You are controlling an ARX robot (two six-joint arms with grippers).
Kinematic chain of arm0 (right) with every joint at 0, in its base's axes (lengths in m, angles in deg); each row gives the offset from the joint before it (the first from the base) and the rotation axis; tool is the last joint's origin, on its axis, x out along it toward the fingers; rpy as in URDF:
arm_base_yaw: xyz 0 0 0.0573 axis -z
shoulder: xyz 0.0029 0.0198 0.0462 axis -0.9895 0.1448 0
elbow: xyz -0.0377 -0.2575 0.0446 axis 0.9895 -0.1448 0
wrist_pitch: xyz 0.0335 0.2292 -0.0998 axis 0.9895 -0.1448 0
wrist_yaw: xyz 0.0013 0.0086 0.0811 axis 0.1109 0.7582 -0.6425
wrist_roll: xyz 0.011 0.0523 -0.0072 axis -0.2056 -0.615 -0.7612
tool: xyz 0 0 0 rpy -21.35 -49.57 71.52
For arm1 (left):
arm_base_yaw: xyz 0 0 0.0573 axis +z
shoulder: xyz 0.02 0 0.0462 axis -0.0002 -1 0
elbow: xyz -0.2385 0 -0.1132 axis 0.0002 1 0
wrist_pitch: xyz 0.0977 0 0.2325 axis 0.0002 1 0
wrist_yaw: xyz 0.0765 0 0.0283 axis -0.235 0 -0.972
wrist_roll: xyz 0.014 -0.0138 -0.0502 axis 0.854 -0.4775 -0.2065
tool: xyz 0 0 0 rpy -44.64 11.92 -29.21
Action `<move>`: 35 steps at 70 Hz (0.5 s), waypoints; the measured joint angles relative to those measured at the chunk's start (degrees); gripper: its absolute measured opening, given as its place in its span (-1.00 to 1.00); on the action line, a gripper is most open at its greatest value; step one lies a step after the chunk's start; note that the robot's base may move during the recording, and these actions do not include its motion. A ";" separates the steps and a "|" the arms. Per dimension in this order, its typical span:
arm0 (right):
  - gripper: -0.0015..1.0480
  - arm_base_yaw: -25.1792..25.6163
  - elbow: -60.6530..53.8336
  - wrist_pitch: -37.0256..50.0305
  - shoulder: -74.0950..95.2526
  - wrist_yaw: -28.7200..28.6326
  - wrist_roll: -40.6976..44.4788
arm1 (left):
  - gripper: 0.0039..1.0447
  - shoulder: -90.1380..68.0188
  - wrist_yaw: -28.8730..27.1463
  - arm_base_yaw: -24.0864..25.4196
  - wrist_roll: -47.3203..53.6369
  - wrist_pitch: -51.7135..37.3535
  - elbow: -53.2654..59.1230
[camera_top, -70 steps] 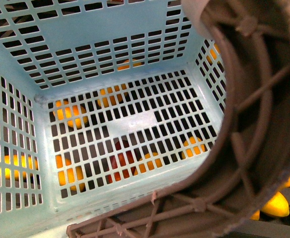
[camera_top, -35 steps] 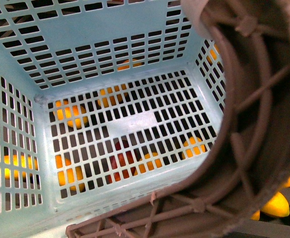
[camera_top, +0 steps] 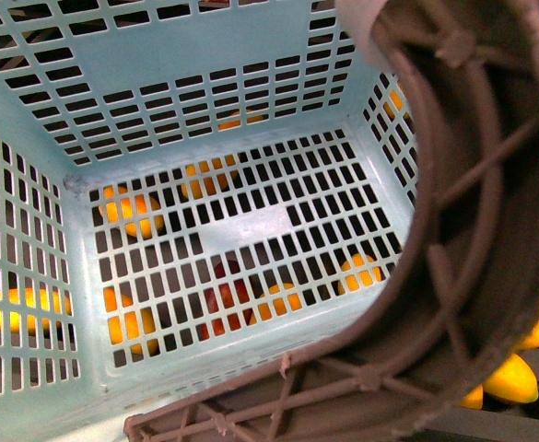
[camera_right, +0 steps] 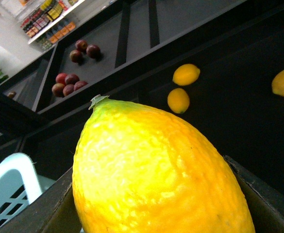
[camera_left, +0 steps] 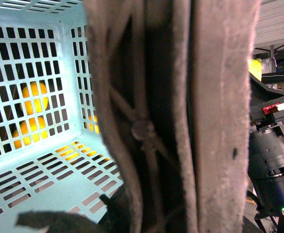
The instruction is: Pick lemon and mango into basket
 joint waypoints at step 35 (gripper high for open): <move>0.36 -9.07 -1.49 3.26 -1.05 -0.37 -1.95 | -0.74 0.00 0.00 0.00 0.00 0.00 0.00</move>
